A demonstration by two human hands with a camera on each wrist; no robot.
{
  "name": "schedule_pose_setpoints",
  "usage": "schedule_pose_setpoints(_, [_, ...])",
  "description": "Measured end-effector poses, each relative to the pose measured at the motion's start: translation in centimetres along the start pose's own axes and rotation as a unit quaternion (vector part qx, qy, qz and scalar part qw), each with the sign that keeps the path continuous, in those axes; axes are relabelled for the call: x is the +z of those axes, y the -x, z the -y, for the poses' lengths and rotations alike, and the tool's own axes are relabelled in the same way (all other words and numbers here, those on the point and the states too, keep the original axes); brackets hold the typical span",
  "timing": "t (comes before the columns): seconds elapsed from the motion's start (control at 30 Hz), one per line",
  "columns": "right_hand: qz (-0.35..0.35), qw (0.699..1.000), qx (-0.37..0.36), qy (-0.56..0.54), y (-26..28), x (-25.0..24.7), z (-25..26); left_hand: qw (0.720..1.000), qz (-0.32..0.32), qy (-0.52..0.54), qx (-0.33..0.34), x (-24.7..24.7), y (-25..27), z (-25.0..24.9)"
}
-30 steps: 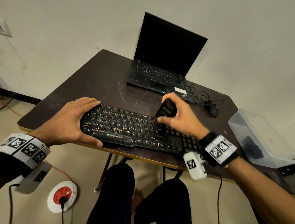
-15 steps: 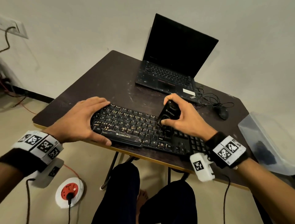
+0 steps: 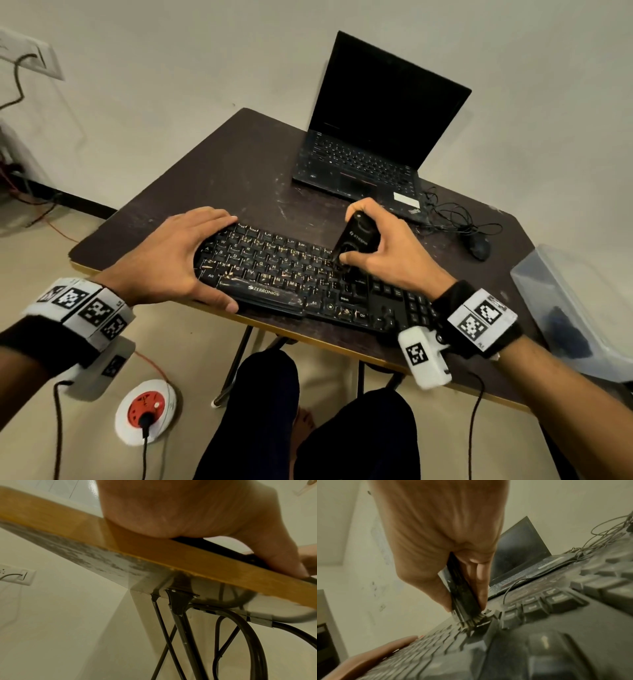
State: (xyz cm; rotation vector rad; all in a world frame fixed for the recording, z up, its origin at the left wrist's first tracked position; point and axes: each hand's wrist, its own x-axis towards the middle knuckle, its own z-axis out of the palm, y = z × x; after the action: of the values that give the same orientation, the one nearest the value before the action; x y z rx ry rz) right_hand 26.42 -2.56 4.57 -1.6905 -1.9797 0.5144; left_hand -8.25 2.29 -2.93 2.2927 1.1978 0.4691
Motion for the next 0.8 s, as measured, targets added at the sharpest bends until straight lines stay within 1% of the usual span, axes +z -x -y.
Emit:
schedule_pose_setpoints(0.1, [-0.041, 0.999, 0.027, 0.022, -0.3, -0.4, -0.4, 1.000, -0.003, -0.009, 0.005, 0.0, -0.2, 0.0])
schedule_pose_setpoints(0.13, [-0.039, 0.999, 0.027, 0.017, -0.3, -0.4, -0.3, 1.000, -0.005, -0.006, 0.007, 0.0, -0.2, 0.0])
schedule_pose_setpoints(0.2, [-0.005, 1.000, 0.009, 0.010, -0.2, 0.0, 0.1, 1.000, -0.003, 0.004, 0.004, 0.0, -0.1, 0.1])
schedule_pose_setpoints(0.23, [0.001, 1.000, 0.006, 0.009, -0.3, 0.2, 0.2, 1.000, -0.003, 0.005, 0.002, 0.0, 0.0, 0.1])
schedule_pose_setpoints(0.33, [-0.037, 0.999, 0.034, 0.015, -0.5, 0.0, 0.2, 1.000, -0.005, 0.000, 0.006, 0.0, -0.2, 0.0])
schedule_pose_setpoints(0.47, [0.001, 1.000, 0.004, 0.013, -0.5, 0.8, 1.0, 1.000, -0.003, 0.007, 0.002, 0.0, -0.1, 0.2])
schedule_pose_setpoints(0.57, [-0.031, 0.999, 0.042, 0.002, -0.8, 0.5, 0.9, 1.000, -0.005, 0.001, 0.003, 0.0, -0.2, 0.1])
schedule_pose_setpoints(0.6, [-0.030, 0.999, 0.043, 0.001, -0.9, 0.5, 1.0, 1.000, -0.005, -0.001, 0.005, 0.0, -0.2, 0.2])
schedule_pose_setpoints(0.7, [0.007, 1.000, 0.006, 0.010, -0.6, 1.1, 1.6, 1.000, -0.003, 0.006, 0.006, 0.1, -0.2, 0.5])
schedule_pose_setpoints(0.73, [0.003, 1.000, 0.011, 0.008, -0.7, 1.1, 1.6, 1.000, -0.004, 0.005, 0.007, 0.1, -0.2, 0.5])
schedule_pose_setpoints(0.8, [-0.025, 0.999, 0.046, 0.000, -1.1, 0.6, 1.2, 1.000, -0.008, -0.005, 0.013, 0.1, -0.4, 0.4])
